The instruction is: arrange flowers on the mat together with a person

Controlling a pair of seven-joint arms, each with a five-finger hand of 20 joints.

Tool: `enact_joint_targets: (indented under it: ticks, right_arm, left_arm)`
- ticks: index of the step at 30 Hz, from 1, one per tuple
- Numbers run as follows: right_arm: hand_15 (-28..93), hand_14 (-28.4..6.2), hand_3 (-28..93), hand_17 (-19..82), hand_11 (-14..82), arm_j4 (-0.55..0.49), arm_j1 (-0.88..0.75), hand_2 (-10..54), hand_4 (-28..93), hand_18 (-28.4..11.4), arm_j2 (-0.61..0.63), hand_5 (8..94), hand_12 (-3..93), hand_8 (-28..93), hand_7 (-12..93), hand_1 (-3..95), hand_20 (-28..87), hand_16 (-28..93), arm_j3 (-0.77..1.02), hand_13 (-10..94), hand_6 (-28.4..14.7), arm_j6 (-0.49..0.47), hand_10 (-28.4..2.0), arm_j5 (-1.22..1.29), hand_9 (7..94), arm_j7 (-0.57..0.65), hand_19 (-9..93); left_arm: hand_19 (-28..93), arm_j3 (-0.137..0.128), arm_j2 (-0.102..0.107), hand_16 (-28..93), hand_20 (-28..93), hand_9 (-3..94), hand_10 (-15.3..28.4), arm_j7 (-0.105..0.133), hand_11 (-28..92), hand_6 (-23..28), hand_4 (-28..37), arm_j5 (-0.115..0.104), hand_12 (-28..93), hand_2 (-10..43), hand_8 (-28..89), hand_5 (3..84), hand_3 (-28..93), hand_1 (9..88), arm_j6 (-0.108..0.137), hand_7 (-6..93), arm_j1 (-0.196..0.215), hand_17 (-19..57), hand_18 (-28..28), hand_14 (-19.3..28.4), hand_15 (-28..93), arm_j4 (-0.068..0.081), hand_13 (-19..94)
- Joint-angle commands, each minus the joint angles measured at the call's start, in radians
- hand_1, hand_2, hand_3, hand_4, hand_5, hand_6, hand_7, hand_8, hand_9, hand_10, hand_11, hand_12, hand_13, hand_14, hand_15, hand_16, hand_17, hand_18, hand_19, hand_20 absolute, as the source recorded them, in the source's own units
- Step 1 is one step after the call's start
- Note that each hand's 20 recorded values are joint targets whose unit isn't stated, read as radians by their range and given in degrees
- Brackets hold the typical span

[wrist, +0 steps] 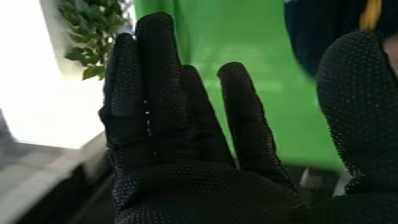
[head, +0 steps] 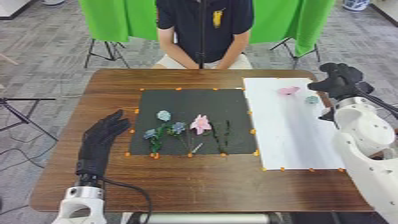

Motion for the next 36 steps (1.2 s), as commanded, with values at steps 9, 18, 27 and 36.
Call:
enact_joint_targets:
  ticks: [9, 18, 27, 36]
  right_arm:
    - [38, -13.3, 70, 45, 9.2, 0.239, 0.219, -9.5, -24, -16.2, -0.047, 48.4, 13.8, -9, 10, 32.9, 36, 20, -0.090, 68, -1.7, -0.330, -19.2, -0.052, 58.1, -0.072, 63]
    - [36, -11.5, 69, 50, 8.8, 0.321, 0.249, -9.5, -24, -15.1, -0.099, 46.6, 12.3, -10, 11, 35.1, 37, 21, -0.097, 73, -1.0, -0.379, -18.8, -0.070, 61.8, -0.099, 63]
    - [38, -8.8, 68, 54, 12.1, 0.317, 0.185, -9.5, -27, -14.1, -0.101, 55.1, 13.1, -11, 15, 44.0, 39, 24, -0.109, 80, 0.8, -0.332, -16.0, -0.104, 69.8, -0.079, 68]
    - [36, -4.8, 50, 63, 9.2, 0.325, 0.110, -9.5, -24, -11.8, -0.112, 75.7, 26.1, 1, 17, 63.6, 40, 31, -0.102, 90, 1.2, -0.151, -11.8, -0.095, 86.2, -0.104, 75]
  left_arm:
    - [8, 0.014, 0.000, 3, 17, 48.1, 14.4, -0.002, 16, 5.3, -24.9, -0.001, 13, 5.3, -6, 47.5, 64, 21.5, 0.008, 10.4, 0.006, 5.3, 12.0, 17.2, 11, 0.005, 39]
    - [8, 0.018, 0.000, 3, 17, 48.0, 14.3, 0.002, 16, 5.2, -24.9, -0.005, 13, 5.2, -6, 47.4, 64, 21.6, 0.011, 10.4, 0.006, 5.3, 12.0, 17.2, 11, 0.006, 39]
    - [8, 0.022, 0.017, 3, 17, 48.1, 14.3, 0.002, 16, 5.2, -24.8, -0.018, 13, 5.2, -6, 47.5, 64, 21.6, 0.023, 10.4, 0.006, 5.3, 11.9, 17.2, 11, 0.006, 39]
    - [8, 0.018, 0.022, 3, 17, 48.0, 14.4, 0.007, 16, 5.2, -24.6, -0.023, 13, 5.0, -6, 47.5, 64, 21.8, 0.028, 10.5, 0.016, 5.3, 11.9, 17.2, 11, 0.003, 39]
